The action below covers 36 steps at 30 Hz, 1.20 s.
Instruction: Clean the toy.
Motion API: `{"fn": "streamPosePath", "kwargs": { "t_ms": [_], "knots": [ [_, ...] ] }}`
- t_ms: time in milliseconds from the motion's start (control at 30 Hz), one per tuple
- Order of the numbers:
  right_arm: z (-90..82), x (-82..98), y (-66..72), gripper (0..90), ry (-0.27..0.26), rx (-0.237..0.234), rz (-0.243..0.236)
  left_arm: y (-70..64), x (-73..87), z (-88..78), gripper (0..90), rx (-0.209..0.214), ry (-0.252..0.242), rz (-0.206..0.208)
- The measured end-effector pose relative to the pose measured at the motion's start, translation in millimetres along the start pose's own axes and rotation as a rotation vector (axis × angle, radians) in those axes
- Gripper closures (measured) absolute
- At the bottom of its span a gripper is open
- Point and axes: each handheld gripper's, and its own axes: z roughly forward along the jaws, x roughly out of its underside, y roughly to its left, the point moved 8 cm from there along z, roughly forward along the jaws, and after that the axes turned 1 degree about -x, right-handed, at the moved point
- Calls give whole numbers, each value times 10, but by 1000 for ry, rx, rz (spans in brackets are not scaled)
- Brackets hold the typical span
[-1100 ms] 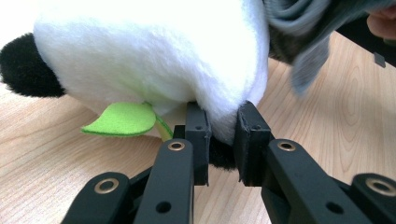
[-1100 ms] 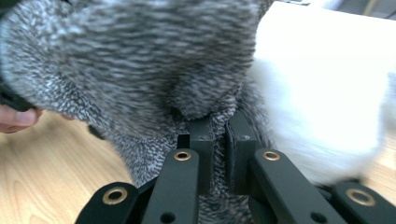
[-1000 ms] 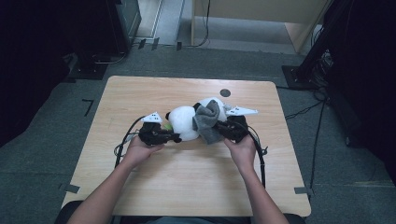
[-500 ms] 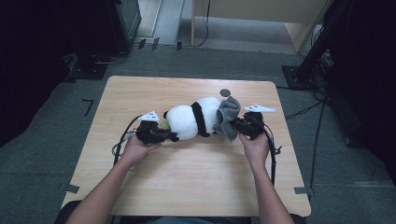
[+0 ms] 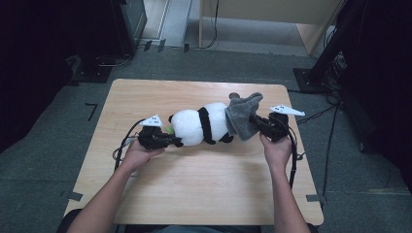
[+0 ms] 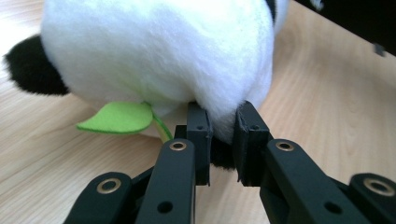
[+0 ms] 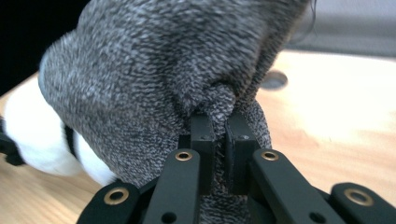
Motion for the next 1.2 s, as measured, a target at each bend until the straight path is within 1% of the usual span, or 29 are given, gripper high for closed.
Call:
{"fn": "streamPosePath", "kwargs": {
  "t_ms": [33,167,233,267,300,333,400,467,500,533,567,600,667,700,767,800,833,900,967,1000,1033,1133,1200],
  "knots": [
    [-31,-48,56,855,-14,-12,-16,-13,2,-2,796,10,0,7],
    [-72,-142,226,855,-22,-49,-57,-71,30,-19,795,64,7,36],
    [-47,-158,309,854,-13,-75,-65,-70,53,-19,794,50,18,70],
    [-18,-155,354,853,-4,-94,-73,-53,63,-16,792,30,22,88],
    [25,-143,394,853,15,-103,-84,-20,66,-13,786,2,23,89],
    [73,-129,428,853,34,-105,-99,13,67,-17,776,-14,23,77],
    [183,-102,486,850,67,-108,-129,44,67,-24,756,-35,10,61],
    [290,-79,521,851,109,-99,-154,52,75,-24,727,-42,21,59],
    [336,-66,534,851,129,-101,-161,55,77,-26,700,-46,24,51],
    [376,-57,540,852,143,-94,-172,57,80,-30,661,-46,28,49],
    [410,-46,536,853,154,-84,-181,65,81,-35,623,-57,31,50],
    [437,-41,532,854,160,-84,-181,74,82,-45,586,-69,33,55],
    [478,-40,515,856,179,-84,-163,89,66,-85,492,-92,20,59],
    [501,-48,500,857,192,-77,-166,95,54,-102,447,-100,14,58],
    [532,-60,482,858,207,-69,-172,97,7,-155,415,-111,-17,54],
    [554,-66,475,858,216,-67,-170,95,-24,-179,407,-110,-35,56],
    [573,-71,468,859,220,-65,-173,96,-56,-200,393,-112,-43,57],
    [612,-79,452,860,244,-60,-178,104,-124,-221,376,-112,-49,57],
    [644,-99,449,860,255,-53,-183,114,-175,-221,355,-113,-56,56],
    [659,-107,445,860,258,-51,-187,111,-199,-212,351,-98,-54,55],
    [682,-118,440,860,258,-49,-188,108,-212,-198,346,-93,-54,58],
    [733,-127,425,862,279,-52,-165,132,-228,-151,328,-102,-47,75],
    [752,-135,425,862,284,-57,-166,164,-233,-124,317,-110,-57,70]
  ]
}}
